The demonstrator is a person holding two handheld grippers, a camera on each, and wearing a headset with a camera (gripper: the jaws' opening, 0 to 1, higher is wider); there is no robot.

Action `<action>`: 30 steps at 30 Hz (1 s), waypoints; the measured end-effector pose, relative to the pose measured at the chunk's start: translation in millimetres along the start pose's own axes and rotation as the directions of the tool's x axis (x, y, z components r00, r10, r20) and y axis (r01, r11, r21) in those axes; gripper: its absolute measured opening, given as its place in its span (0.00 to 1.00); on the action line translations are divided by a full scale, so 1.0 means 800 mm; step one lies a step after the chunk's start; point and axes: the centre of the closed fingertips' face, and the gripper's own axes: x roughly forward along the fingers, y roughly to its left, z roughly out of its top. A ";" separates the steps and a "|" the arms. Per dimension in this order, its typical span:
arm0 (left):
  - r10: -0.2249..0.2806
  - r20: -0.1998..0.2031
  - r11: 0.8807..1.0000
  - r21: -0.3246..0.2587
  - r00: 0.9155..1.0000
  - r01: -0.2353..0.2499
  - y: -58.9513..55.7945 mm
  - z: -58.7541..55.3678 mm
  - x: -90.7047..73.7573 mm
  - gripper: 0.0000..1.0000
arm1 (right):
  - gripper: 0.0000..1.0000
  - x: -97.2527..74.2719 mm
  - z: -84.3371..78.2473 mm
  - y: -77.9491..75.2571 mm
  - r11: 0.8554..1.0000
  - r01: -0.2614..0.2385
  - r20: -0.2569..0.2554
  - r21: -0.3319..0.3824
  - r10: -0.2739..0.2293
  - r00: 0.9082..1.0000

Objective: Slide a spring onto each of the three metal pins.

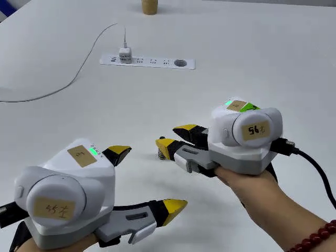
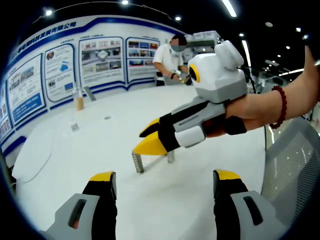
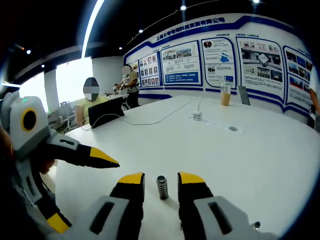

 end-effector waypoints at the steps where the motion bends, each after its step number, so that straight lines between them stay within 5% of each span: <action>1: -0.001 0.000 1.000 0.001 1.000 0.001 0.000 0.000 0.000 0.80 | 0.28 -0.002 0.001 0.000 1.000 0.000 0.002 0.005 0.000 1.000; 30: 0.002 -0.027 0.996 0.087 1.000 0.000 -0.009 0.010 0.023 0.63 | 0.52 -0.078 -0.013 -0.045 0.994 0.096 -0.046 0.044 -0.094 0.994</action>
